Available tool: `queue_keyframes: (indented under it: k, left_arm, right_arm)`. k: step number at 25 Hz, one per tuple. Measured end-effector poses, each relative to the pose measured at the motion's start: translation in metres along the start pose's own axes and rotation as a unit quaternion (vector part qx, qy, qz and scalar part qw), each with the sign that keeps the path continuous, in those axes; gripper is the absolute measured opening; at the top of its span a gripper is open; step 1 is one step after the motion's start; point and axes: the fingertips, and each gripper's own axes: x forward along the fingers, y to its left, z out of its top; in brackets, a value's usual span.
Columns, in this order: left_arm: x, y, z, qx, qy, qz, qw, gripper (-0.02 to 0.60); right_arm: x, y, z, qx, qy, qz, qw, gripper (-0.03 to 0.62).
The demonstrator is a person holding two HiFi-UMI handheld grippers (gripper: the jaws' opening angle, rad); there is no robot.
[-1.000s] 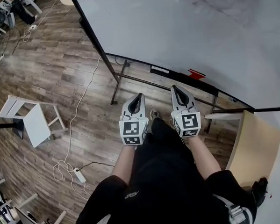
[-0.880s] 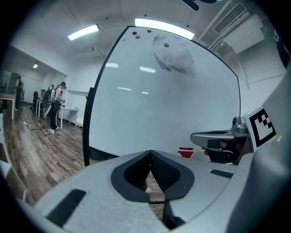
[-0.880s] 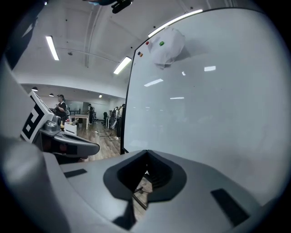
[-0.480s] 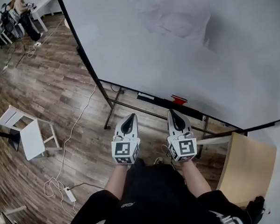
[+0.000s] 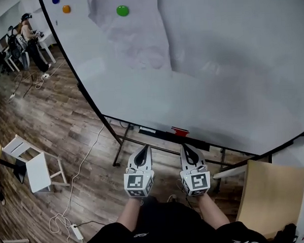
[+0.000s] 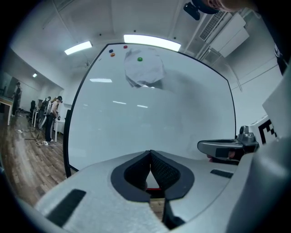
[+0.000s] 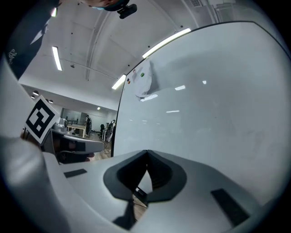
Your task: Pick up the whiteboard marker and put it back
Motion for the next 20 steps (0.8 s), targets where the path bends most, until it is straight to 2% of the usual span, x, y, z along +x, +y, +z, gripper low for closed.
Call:
queue_keyframes:
  k: [13,20]
  left_arm:
    - [0.008,-0.042,0.004,0.011,0.0,-0.02,0.9997,0.005]
    - [0.01,-0.042,-0.001,0.015,0.008,-0.024,0.9996,0.005]
  right_arm:
    - [-0.024,-0.023,0.008,-0.003,-0.005,0.0,1.0,0.002]
    - [-0.02,-0.021,0.004,0.0,-0.007,0.006,1.0,0.002]
